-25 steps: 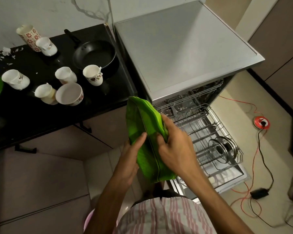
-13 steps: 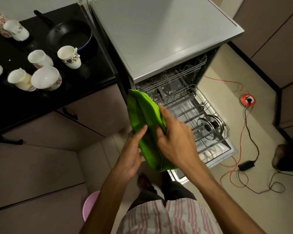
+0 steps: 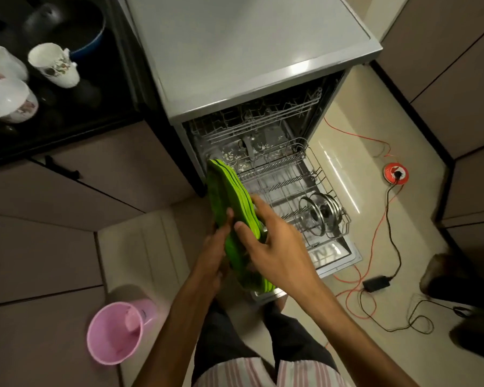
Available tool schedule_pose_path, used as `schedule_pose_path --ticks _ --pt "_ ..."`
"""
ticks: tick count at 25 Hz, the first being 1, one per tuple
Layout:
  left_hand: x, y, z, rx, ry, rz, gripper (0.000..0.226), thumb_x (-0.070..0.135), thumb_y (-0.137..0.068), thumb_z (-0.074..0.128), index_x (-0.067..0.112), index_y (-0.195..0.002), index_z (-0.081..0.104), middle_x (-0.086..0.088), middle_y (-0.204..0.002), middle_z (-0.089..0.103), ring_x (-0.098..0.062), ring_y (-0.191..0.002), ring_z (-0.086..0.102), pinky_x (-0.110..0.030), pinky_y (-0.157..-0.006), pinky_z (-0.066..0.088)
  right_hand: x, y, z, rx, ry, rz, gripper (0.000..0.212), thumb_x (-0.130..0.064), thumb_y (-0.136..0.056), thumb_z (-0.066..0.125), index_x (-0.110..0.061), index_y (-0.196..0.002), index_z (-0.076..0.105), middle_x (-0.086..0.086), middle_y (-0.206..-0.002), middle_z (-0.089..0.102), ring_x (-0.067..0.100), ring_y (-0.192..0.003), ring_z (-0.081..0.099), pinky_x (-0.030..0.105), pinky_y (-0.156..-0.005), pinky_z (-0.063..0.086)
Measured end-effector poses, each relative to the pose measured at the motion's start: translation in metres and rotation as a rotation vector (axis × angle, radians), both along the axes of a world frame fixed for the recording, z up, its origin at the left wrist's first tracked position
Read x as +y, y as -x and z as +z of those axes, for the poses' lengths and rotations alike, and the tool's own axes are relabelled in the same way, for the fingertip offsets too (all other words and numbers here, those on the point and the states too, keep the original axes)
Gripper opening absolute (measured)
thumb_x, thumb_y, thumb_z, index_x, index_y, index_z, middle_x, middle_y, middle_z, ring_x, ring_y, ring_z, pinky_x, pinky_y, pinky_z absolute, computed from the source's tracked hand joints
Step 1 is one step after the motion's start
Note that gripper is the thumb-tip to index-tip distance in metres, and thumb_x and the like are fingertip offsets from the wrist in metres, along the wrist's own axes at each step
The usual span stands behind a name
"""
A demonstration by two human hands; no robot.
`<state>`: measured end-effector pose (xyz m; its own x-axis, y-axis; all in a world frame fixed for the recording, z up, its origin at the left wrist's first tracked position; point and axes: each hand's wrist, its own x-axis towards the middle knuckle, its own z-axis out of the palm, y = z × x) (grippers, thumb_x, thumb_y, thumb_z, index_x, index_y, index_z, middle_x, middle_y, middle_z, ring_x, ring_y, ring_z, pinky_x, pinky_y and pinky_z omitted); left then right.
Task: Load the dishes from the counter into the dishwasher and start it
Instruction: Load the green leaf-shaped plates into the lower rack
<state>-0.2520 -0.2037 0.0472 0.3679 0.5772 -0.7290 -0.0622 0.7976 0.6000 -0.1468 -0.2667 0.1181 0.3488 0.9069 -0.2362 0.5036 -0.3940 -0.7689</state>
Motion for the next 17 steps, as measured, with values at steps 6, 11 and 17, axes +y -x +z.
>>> schedule_pose_path --ticks 6,11,17 --pt "-0.002 -0.047 -0.062 0.044 0.025 0.034 0.057 0.045 -0.078 0.077 0.019 -0.126 0.062 -0.013 -0.112 0.071 -0.029 -0.096 0.071 -0.038 -0.07 0.056 -0.002 -0.051 -0.058 0.192 0.073 -0.047 0.059 -0.066 -0.093 0.032 -0.029 -0.134 0.052 -0.001 -0.104 0.072 0.013 -0.08 0.07 0.042 -0.072 0.057" --pt "0.014 -0.072 -0.14 0.082 -0.034 0.002 0.017 0.027 -0.087 0.068 0.028 -0.104 0.067 -0.004 -0.1 0.074 -0.018 -0.082 0.073 -0.031 -0.056 0.055 0.009 -0.077 -0.129 0.232 0.093 -0.127 0.027 -0.04 -0.101 0.046 -0.022 -0.104 0.067 0.003 -0.08 0.069 0.015 -0.071 0.065 0.043 -0.067 0.051" --pt "0.014 -0.086 -0.26 0.177 0.024 -0.05 0.018 0.022 -0.089 0.061 0.033 -0.104 0.064 -0.003 -0.1 0.074 -0.019 -0.084 0.072 -0.027 -0.051 0.053 0.015 -0.088 -0.248 0.147 0.138 -0.077 0.036 -0.048 -0.101 0.036 -0.023 -0.099 0.062 -0.003 -0.083 0.065 0.014 -0.078 0.06 0.042 -0.071 0.05"
